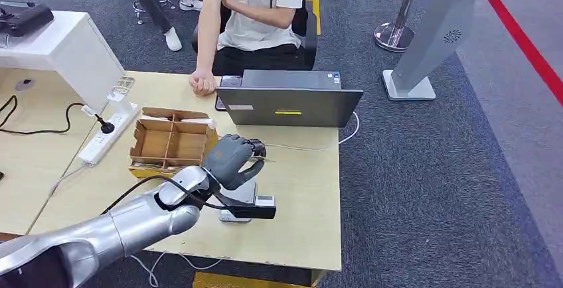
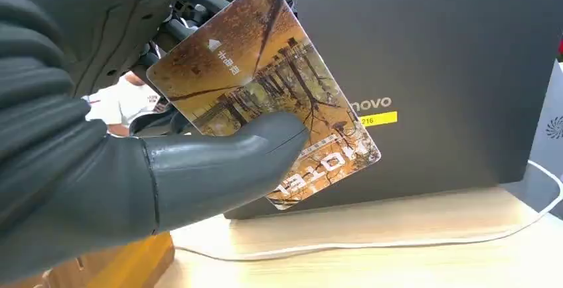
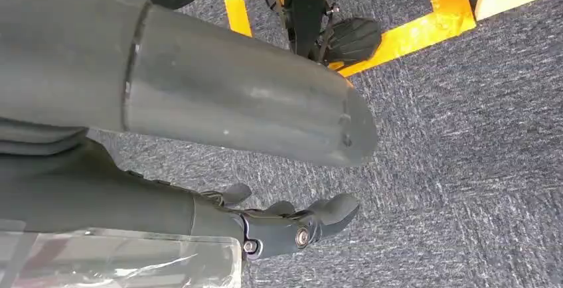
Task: Pass the card to the sensor for recognition and then transmit it.
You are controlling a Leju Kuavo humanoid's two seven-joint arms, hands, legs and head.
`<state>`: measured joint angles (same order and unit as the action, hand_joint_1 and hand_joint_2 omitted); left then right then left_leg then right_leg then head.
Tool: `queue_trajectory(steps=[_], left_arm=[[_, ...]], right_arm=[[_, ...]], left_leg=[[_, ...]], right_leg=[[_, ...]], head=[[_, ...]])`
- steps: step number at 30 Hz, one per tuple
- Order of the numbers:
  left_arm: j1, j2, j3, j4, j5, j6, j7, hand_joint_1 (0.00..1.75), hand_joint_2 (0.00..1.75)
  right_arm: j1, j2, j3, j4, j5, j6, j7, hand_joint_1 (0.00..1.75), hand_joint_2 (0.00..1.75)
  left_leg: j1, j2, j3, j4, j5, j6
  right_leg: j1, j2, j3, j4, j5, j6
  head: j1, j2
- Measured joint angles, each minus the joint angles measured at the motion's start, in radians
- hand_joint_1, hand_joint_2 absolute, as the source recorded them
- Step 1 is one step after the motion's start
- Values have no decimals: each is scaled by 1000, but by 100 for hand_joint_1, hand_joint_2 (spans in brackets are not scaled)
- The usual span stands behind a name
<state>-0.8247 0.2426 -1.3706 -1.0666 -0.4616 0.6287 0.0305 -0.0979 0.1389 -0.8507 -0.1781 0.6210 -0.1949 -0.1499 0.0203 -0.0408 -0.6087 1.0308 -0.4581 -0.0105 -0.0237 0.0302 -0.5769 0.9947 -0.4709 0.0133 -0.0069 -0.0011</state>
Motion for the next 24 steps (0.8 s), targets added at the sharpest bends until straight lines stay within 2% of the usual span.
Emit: queue_trajectory(steps=[13,14,15,16,17,18,19,20,21,22,23,24], left_arm=[[0,0,0,0,2,-10,7,175,175],[1,0,0,2,13,-28,30,175,175],[12,-7,0,23,31,-36,58,175,175],[50,-49,8,96,32,-12,50,175,175],[103,-91,36,177,-13,18,2,175,175],[166,-134,89,241,-109,48,-91,175,175],[225,-164,146,272,-235,56,-202,175,175],[276,-194,231,307,-412,64,-302,175,175],[323,-220,321,334,-558,65,-373,175,175],[366,-255,469,366,-693,65,-395,175,175],[387,-276,577,393,-746,65,-382,175,175],[395,-296,682,419,-735,68,-375,175,175]], right_arm=[[0,0,0,0,0,0,1,0,0],[0,0,0,0,-2,0,-2,0,0],[-1,-3,-4,0,-9,0,3,0,0],[-2,-19,-13,0,-17,7,28,0,0],[-1,-30,-19,0,-19,22,56,0,0],[1,-45,-23,0,-18,39,77,0,0],[6,-55,-26,0,-15,45,87,0,0],[10,-69,-29,0,-14,47,92,0,0],[10,-77,-32,0,-14,49,95,0,0],[9,-86,-36,-1,-14,47,95,0,0],[10,-89,-39,-1,-13,45,95,0,0],[11,-93,-40,-2,-13,41,95,0,0]], left_leg=[[0,0,0,0,0,0],[0,0,0,0,0,0],[0,0,1,0,0,0],[-3,0,3,-1,-1,0],[-4,1,5,-1,-1,1],[-5,2,6,0,-2,2],[-6,2,4,0,-2,3],[-6,1,2,0,-2,4],[-6,2,2,0,-3,4],[-6,6,2,0,-4,5],[-6,9,2,0,-5,6],[-6,9,3,0,-6,6]], right_leg=[[0,0,0,0,0,0],[0,0,0,0,0,0],[0,0,1,0,0,0],[-2,0,3,-1,-1,1],[-3,1,4,-1,-1,1],[-4,3,4,-1,-2,2],[-5,3,3,0,-3,4],[-5,2,3,-1,-3,4],[-5,3,2,-1,-3,5],[-5,6,2,-1,-3,5],[-5,9,1,-1,-2,5],[-5,9,1,-2,-2,5]], head=[[0,0],[0,0],[0,0],[-1,0],[-1,0],[-5,0],[-7,0],[-6,0],[-2,0],[6,0],[6,0],[6,0]])
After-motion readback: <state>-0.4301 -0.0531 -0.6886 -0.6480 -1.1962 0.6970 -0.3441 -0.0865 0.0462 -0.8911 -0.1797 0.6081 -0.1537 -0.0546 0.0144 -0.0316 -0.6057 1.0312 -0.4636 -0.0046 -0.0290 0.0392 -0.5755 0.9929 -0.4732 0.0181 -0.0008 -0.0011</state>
